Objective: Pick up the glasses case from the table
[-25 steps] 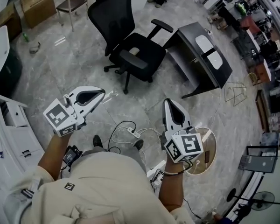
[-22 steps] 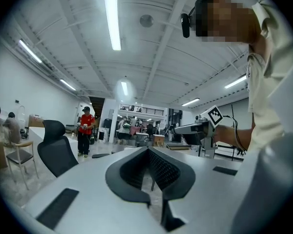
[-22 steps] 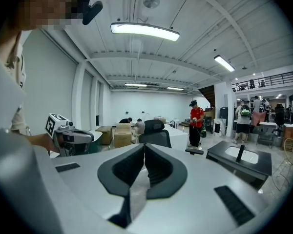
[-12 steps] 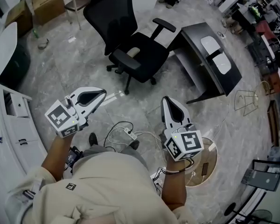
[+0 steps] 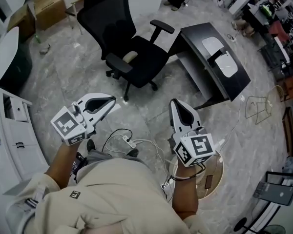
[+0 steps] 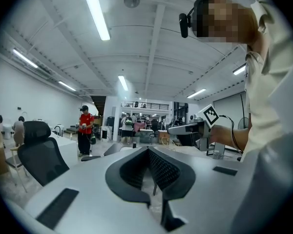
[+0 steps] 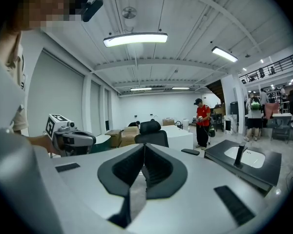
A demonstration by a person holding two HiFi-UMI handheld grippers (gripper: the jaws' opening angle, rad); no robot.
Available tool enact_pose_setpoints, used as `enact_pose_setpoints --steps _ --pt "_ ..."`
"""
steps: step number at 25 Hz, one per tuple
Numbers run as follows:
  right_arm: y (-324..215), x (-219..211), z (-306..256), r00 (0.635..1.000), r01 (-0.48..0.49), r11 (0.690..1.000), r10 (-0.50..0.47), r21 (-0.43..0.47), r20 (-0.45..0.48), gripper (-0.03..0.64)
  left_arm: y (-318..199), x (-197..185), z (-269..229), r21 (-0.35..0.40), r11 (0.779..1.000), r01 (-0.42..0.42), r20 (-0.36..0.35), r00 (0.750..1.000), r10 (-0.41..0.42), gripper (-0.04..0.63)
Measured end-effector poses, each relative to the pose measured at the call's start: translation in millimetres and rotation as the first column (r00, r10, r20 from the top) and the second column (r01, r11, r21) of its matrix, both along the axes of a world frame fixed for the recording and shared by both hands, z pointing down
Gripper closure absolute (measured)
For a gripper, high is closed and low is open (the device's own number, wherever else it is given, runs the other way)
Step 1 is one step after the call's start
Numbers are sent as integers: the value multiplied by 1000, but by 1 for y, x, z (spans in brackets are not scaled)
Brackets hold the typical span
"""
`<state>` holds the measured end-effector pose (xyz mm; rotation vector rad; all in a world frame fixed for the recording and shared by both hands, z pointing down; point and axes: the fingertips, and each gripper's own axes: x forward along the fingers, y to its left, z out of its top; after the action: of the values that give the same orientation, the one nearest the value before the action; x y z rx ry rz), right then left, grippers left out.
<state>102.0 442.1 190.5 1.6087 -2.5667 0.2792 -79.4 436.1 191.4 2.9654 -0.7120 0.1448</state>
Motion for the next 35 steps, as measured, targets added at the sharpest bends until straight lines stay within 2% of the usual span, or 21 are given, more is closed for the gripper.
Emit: enact_pose_setpoints --steps 9,17,22,26,30,35 --pt "9 52 23 999 -12 1000 13 -20 47 592 4 47 9 -9 1000 6 41 999 -6 581" --pt "-1 93 29 992 -115 992 117 -42 55 592 -29 83 10 -10 997 -82 45 996 83 581" --pt "-22 106 37 980 -195 979 197 -53 37 592 -74 97 17 -17 988 -157 31 987 157 581" --pt "-52 107 44 951 -303 950 307 -73 47 592 -124 98 17 -11 970 -242 13 970 242 581" --pt "-95 83 45 934 -349 933 354 -94 52 592 -185 80 7 -3 958 -288 6 958 288 581" --pt "-154 54 44 924 -373 920 380 -120 42 592 -259 50 6 -23 956 -293 4 956 293 581"
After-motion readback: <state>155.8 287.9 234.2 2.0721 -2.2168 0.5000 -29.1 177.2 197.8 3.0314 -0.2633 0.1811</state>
